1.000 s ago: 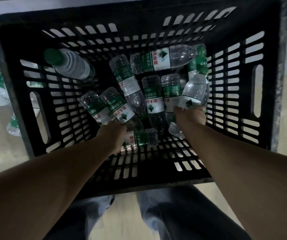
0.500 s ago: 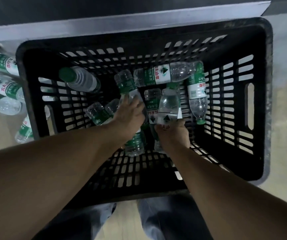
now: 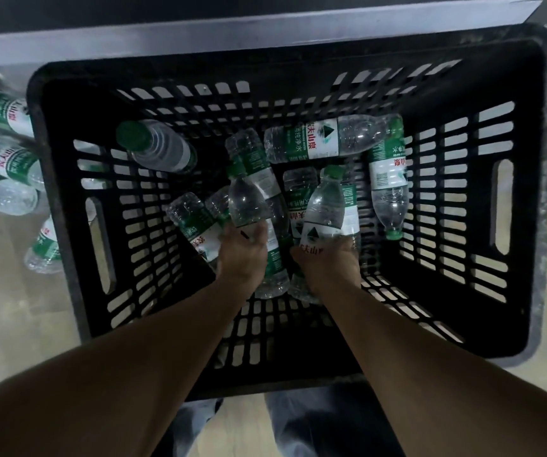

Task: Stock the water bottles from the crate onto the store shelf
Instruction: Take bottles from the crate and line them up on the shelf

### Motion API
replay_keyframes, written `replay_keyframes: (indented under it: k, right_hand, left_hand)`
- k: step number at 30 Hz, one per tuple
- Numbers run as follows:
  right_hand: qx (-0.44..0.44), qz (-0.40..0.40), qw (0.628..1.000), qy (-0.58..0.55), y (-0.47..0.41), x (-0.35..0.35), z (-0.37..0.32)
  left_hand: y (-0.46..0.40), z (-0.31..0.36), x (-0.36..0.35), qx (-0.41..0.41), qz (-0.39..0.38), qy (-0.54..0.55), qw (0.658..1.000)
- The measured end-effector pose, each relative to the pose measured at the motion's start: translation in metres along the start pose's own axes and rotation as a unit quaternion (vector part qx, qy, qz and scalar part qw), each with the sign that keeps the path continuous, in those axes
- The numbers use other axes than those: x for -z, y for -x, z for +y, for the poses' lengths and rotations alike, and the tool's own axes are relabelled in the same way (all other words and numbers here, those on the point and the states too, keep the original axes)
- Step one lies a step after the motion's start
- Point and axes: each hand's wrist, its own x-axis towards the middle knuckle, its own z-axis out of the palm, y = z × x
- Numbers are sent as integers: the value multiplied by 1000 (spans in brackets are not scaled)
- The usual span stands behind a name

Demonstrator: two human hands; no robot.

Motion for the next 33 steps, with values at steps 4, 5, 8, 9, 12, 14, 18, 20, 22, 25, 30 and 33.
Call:
replay_keyframes:
  k: [4,5,8,9,12,14,18,20,22,25,30,33]
  right_hand:
    - [1,5,1000,-8,2,2,3]
    - [4,7,1000,-12,4,4,5]
    - [12,6,1000,-28,13,10,9]
    - [10,4,999,-36,18,13,9]
    - [1,0,998,-56,38,22,5]
    - [15,4,998,-64,53,31,2]
    - [49,-6,996,-69,88,58,-4]
    - [70,-4,995,-65,108,74,-7]
    - [87,-8,994,-64,130,91,-9]
    - [107,-11,993,-52,169,119,-11]
    - [147,-4,987,-68,247,174,-23]
    - [177,5,982,-67,296,210,-34]
  left_hand:
    - [-1,4,-6,37,-23,26,999]
    - [-1,5,-5,41,-18,1,999]
    - [3,11,5,59,-14,-79,995]
    - [6,14,9,60,-19,-95,993]
    - [23,23,28,46,-31,-164,985]
    - [37,29,40,32,-27,-187,981]
    - [74,47,63,22,-11,-181,983]
    - [95,57,76,31,-7,-181,983]
    - [118,67,90,35,-6,-183,982]
    - [152,86,115,24,3,-183,983]
    - [212,129,172,-10,27,-187,982]
    - [249,157,207,-44,41,-186,981]
